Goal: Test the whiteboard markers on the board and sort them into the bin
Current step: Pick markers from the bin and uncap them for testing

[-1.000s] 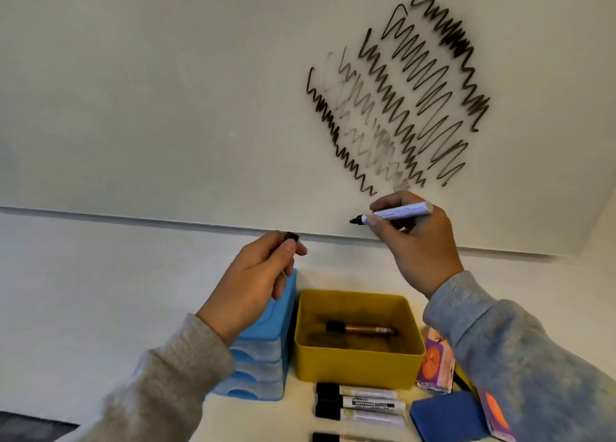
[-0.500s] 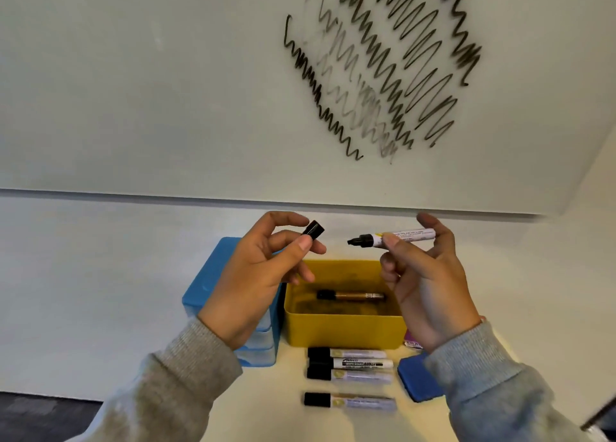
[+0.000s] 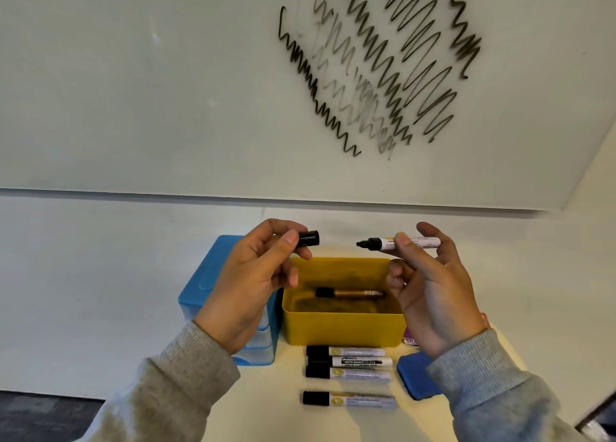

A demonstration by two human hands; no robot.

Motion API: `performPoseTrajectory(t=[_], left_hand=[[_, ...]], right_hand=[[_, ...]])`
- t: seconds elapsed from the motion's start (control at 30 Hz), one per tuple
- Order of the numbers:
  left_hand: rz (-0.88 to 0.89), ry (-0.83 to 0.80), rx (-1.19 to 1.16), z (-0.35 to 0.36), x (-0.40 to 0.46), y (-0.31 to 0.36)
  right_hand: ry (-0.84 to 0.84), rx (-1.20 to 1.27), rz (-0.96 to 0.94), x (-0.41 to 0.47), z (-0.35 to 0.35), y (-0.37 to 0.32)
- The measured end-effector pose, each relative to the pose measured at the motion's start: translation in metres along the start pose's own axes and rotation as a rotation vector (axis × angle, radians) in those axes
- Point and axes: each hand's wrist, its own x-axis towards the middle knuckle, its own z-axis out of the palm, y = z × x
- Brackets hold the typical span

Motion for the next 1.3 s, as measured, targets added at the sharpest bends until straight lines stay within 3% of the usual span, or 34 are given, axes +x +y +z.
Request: performPoseTrajectory(t=[0.3,0.43,1.03,1.17,1.3], left_hand=[[-0.018,-0.061,0.028,0.001,-0.002,0.001],[0.009,-0.103,0.078,0.006,-0.004,0.002],[0.184,-0.033,0.358,0.01,-0.004,0.002],[0.223,0.0,0.483,0.019,-0.011,-0.007],[0.276,0.2,0.563,0.022,-0.014,-0.013]], right_hand=[[-0.038,0.212,0.138,0.004,-0.003,-0.002],[-0.048,0.199,0.124,0.002,-0.001,-0.002],[-0.214,-0.188,-0.013,-0.007,-0.004,-0.007],[-0.329,-0.429,-0.083,-0.011,-0.001,-0.001],[-0.459,-0.711,-0.23,-0.014,0.004,0.006]])
